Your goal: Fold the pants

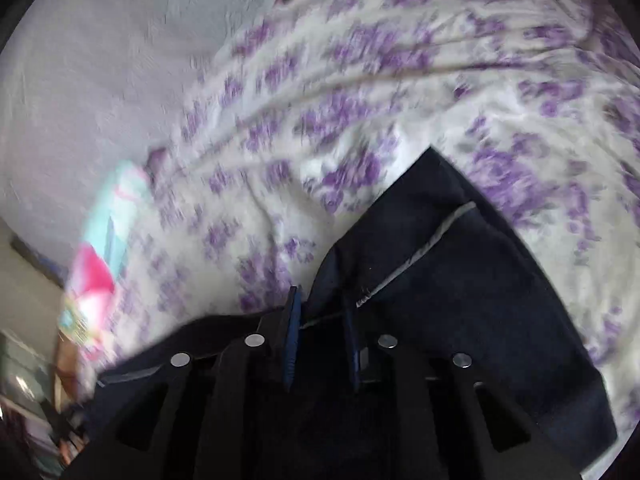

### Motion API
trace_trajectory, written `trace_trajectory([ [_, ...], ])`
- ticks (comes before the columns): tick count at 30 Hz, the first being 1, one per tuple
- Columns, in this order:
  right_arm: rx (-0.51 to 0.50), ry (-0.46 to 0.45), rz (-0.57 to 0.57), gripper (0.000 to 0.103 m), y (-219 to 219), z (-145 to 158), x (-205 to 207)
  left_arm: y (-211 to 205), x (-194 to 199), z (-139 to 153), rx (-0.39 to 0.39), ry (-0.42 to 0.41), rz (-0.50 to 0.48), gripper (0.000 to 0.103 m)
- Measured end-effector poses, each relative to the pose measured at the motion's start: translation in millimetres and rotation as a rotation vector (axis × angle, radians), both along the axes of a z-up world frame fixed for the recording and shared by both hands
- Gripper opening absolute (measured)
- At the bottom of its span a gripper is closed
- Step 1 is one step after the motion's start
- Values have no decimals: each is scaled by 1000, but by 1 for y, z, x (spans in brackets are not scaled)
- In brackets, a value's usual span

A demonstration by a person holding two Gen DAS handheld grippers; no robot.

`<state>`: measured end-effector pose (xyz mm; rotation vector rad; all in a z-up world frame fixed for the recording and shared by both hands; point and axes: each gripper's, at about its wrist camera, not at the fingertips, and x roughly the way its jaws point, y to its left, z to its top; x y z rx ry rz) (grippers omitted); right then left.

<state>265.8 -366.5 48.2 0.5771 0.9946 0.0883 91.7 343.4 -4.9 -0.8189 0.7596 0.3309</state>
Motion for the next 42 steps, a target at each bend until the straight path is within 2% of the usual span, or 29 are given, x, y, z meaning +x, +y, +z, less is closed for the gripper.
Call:
trace_trajectory([
  [1, 13, -8, 1, 37, -2, 5, -5, 3, -6, 5, -29, -21, -19, 41],
  [2, 21, -21, 8, 37, -4, 11, -13, 6, -16, 12, -57, -55, -46, 48],
  [5, 1, -63, 46, 37, -8, 42, -52, 7, -44, 34, -61, -91, -95, 52],
  [9, 20, -141, 56, 37, -21, 84, -137, -8, -93, 49, -89, -119, -155, 65],
  [11, 16, -165, 62, 45, -26, 96, -190, -19, -121, 47, -100, -112, -183, 67],
  [16, 33, -166, 103, 51, -25, 97, -299, -54, -187, 22, -145, -54, -268, 67],
  [18, 22, -143, 109, 52, -24, 90, -332, -69, -210, 17, -117, -50, -298, 67],
  [20, 16, -100, 95, 53, -29, 80, -361, -82, -232, 21, -41, -39, -311, 68],
  [22, 45, -48, 73, 53, -34, 69, -378, -92, -246, 23, 9, -23, -315, 75],
  [24, 82, 12, 57, 53, -38, 56, -385, -98, -255, 18, 10, -1, -334, 79],
  [27, 106, 62, 71, 55, -34, 40, -389, -96, -257, 6, -44, 25, -322, 79],
  [29, 126, 58, 74, 69, -30, 35, -385, -90, -254, 2, -88, 6, -293, 81],
  [32, 205, 67, 65, 78, -24, 24, -371, -78, -246, -3, -189, -40, -241, 91],
  [34, 220, 66, 59, 79, -23, 17, -362, -74, -237, -7, -213, -43, -219, 92],
  [36, 207, 30, 55, 78, -22, 16, -356, -75, -228, -7, -203, -43, -207, 92],
  [37, 198, 19, 53, 70, -22, 17, -354, -77, -225, -6, -189, -39, -206, 91],
  [38, 183, 13, 46, 50, -23, 16, -354, -80, -221, -4, -164, -33, -206, 89],
  [39, 168, 13, 36, 39, -26, 14, -354, -83, -219, -3, -139, -25, -202, 81],
  [40, 175, 18, 27, 21, -30, 10, -355, -83, -217, -3, -109, -12, -194, 72],
  [41, 192, 19, 14, 14, -35, 7, -357, -84, -216, -3, -74, 4, -185, 46],
  [42, 211, 11, 9, 13, -39, 6, -360, -81, -216, -5, -69, 5, -183, 28],
])
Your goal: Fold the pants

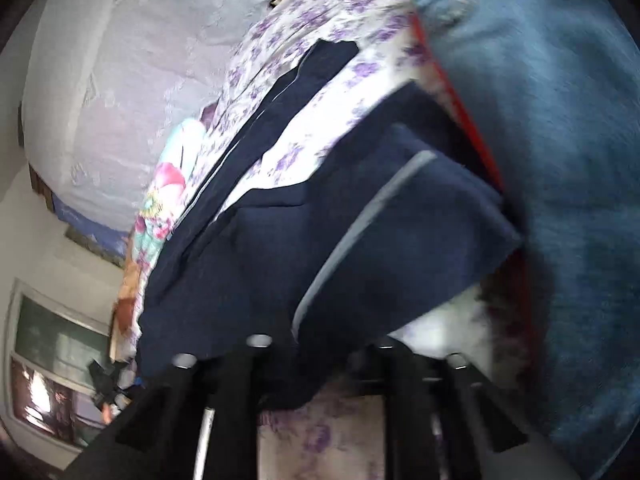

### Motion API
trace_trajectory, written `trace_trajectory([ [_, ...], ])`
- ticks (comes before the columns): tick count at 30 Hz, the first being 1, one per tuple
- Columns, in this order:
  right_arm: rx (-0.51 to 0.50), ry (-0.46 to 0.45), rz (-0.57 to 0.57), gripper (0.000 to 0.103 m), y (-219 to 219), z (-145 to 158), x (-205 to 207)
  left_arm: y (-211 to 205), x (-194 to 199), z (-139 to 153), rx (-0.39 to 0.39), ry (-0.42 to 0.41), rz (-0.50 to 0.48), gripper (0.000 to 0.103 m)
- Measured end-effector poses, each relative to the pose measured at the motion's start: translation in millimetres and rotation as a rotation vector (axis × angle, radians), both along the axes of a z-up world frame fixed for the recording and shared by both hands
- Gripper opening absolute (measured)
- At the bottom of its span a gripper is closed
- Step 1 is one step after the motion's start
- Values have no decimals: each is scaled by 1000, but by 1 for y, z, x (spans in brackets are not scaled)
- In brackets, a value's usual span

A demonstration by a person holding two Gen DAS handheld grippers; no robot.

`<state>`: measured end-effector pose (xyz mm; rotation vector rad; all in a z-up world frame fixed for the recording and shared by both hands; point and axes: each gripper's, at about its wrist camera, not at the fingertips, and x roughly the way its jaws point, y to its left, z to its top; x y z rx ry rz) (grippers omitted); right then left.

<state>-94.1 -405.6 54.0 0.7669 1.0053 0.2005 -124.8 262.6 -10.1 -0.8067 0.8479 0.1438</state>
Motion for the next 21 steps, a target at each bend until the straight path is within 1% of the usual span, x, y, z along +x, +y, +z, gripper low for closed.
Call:
trace_trajectory([
  [2, -9, -27, 3, 9, 1, 7, -6, 14, -11, -7, -117, -49, 3, 18],
  [4, -32, -61, 24, 7, 5, 20, -16, 21, -22, -6, -163, -76, 13, 16],
  [7, -35, -78, 57, 7, 7, 35, -32, 24, -48, 10, -147, -118, 12, 15],
  [9, -55, -77, 87, 6, 11, 43, -47, 28, -64, 15, -159, -128, 15, 15],
  [11, -60, -56, 107, 7, 13, 40, -54, 32, -72, 8, -176, -111, 15, 15],
  [13, -65, 2, 130, 8, 14, 26, -57, 33, -73, -8, -185, -71, 13, 15],
  [14, -95, 51, 147, 10, 16, 15, -56, 32, -72, -17, -190, -62, 9, 15],
  [15, -111, 61, 162, 11, 17, 11, -56, 31, -72, -16, -172, -66, 5, 17],
  [16, -117, 57, 171, 14, 18, 12, -57, 27, -72, -11, -124, -62, -5, 18],
  [17, -129, 69, 185, 18, 19, 17, -57, 21, -72, -2, -52, -45, -11, 23],
  [18, -137, 73, 193, 21, 19, 22, -58, 17, -74, 4, -1, -35, -11, 27],
  [19, -176, 65, 199, 29, 17, 32, -61, 11, -77, 14, 83, -21, -10, 30],
  [20, -223, 56, 197, 35, 16, 39, -63, 7, -80, 22, 159, -9, -5, 37],
  [21, -296, 40, 187, 37, 15, 50, -68, 2, -84, 32, 239, -7, 5, 39],
])
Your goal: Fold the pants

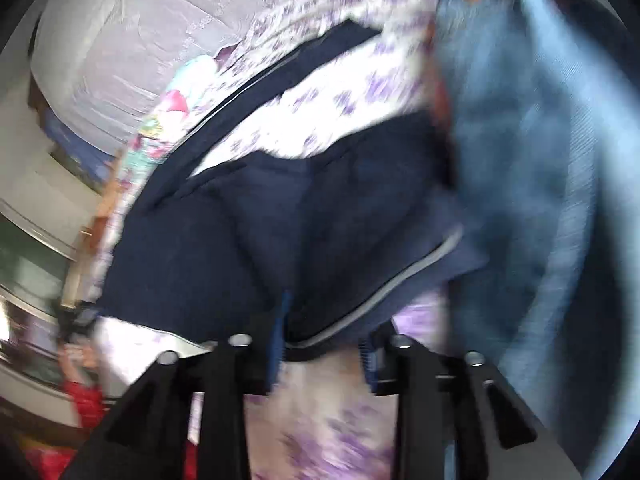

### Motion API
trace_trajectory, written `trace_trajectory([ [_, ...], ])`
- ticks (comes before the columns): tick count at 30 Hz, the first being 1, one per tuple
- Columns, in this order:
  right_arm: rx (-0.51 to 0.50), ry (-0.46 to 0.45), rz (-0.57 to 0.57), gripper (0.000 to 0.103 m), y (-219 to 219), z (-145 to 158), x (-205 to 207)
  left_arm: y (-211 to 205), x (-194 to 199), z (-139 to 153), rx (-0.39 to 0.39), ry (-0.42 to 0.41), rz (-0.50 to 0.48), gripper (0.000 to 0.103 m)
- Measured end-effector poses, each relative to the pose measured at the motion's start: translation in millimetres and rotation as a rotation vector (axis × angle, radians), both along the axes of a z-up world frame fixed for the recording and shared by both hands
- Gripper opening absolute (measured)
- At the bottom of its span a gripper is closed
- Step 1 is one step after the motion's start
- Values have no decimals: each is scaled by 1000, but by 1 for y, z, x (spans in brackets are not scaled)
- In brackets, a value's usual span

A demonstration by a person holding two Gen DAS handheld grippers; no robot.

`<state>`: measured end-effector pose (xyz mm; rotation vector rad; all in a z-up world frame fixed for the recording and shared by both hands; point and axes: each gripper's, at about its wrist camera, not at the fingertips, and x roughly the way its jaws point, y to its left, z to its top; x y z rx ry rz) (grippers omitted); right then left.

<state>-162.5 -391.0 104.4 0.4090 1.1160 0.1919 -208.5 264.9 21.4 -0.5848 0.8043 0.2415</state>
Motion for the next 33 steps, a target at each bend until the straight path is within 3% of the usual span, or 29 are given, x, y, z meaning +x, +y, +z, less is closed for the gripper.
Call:
trace_trajectory([
  [2, -117, -69, -50, 39, -6, 25, -13, -7, -10, 16, 112, -15, 24, 40],
  [5, -306, -268, -113, 39, 1, 66, -28, -22, -13, 36, 177, -72, -6, 49],
  [8, -324, -351, -12, 38, 29, 78, -23, -48, 12, 43, 184, -85, -114, 57],
  [11, -324, -273, 135, 36, 62, 49, -7, -70, 41, 28, 236, -31, -192, 60],
  [13, -342, -171, 151, 35, 61, 18, 1, -71, 58, 7, 275, 43, -176, 60],
  [15, -313, -78, 140, 32, 49, -11, 0, -61, 65, -19, 229, 84, -191, 60],
  [18, -294, -103, 122, 28, 39, -7, -8, -62, 57, -16, 266, 63, -203, 60],
  [22, -292, -189, 102, 31, 51, 21, 7, -68, 52, 18, 276, -19, -174, 61],
  [24, -287, -259, 130, 34, 63, 35, 23, -77, 62, 36, 334, -55, -175, 73],
  [25, -275, -291, 141, 42, 71, 40, 33, -82, 70, 40, 358, -62, -184, 76],
  [26, -270, -301, 151, 50, 74, 39, 41, -88, 81, 39, 381, -60, -198, 78],
  [29, -269, -272, 157, 51, 87, 19, 70, -94, 111, 12, 404, 45, -213, 78],
  [31, -252, -190, 172, 51, 87, -8, 81, -85, 122, -17, 352, 113, -216, 81],
  [32, -247, -141, 174, 53, 85, -24, 87, -79, 121, -21, 310, 102, -213, 81],
  [33, -233, -157, 176, 54, 81, -33, 85, -74, 120, -15, 285, 87, -208, 81],
])
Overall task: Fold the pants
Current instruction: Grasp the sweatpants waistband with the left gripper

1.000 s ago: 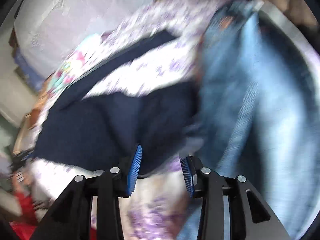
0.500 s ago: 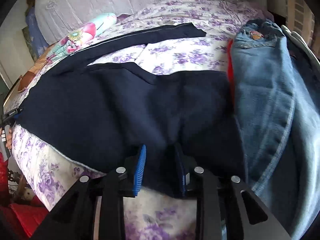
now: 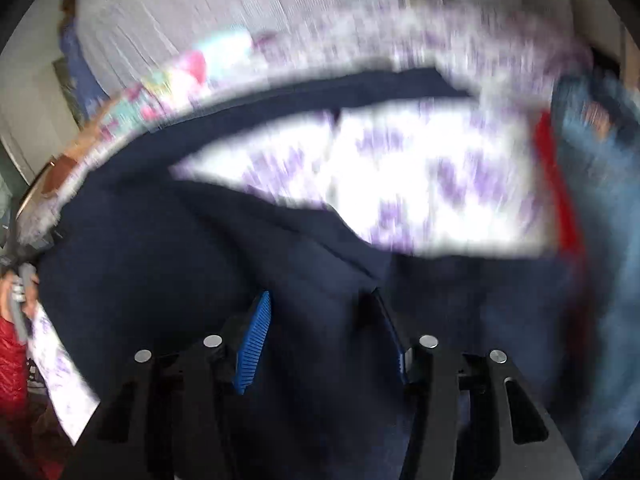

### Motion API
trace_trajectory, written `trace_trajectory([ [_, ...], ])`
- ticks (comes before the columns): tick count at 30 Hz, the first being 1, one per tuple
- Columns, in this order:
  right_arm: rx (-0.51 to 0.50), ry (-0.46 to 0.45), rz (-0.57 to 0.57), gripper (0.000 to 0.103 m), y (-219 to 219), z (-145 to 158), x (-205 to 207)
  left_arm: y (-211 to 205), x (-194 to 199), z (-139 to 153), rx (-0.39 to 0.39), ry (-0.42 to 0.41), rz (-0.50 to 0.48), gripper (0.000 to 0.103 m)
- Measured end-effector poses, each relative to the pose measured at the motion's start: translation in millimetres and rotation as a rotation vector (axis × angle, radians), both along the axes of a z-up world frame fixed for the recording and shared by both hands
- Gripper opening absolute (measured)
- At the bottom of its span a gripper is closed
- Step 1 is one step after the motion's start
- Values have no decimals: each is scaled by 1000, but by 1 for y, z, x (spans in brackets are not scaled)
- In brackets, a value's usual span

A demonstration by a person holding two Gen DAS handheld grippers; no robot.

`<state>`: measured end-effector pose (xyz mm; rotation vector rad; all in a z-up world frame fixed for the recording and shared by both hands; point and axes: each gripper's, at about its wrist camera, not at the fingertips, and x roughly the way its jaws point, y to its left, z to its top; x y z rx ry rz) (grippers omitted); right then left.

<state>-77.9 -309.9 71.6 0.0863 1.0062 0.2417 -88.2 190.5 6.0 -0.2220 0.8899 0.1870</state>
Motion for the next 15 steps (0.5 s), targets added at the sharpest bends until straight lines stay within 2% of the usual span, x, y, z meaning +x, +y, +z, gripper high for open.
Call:
trace_trajectory([
  [2, 23, -9, 4, 59, -3, 2, -3, 3, -1, 4, -30, 6, 12, 80],
  [5, 42, 3, -30, 60, -1, 9, -3, -1, 0, 20, -34, -27, 27, 79],
  [7, 69, -8, -3, 60, 13, 23, 0, -7, 3, 37, -14, -87, 22, 79],
  [9, 74, -62, 37, 66, 29, 41, 3, -17, 7, 53, 37, -148, 25, 81],
  [10, 71, -93, 52, 73, 36, 47, 9, -24, 13, 58, 64, -161, 21, 82],
  [12, 53, -133, 73, 77, 50, 51, 17, -34, 24, 55, 90, -160, 8, 83],
  [15, 45, -101, 90, 77, 66, 35, 33, -48, 44, 33, 144, -111, 0, 83],
])
